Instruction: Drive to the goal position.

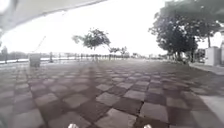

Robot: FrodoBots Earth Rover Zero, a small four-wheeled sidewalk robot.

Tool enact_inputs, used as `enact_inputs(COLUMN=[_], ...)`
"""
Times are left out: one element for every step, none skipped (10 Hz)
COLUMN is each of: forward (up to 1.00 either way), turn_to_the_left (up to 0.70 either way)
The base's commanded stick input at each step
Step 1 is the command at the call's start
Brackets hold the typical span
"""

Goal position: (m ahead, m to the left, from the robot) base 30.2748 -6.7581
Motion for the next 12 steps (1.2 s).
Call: enact_inputs(forward=[0.7, 0.7, 0.7, 0.7, 0.7, 0.7, 0.7, 0.7, 0.7, 0.7, 0.7, 0.7], turn_to_the_left=[0.01, 0.01, 0.01, 0.01, -0.01, -0.17, -0.28, -0.34, -0.34, -0.34, -0.34, -0.34])
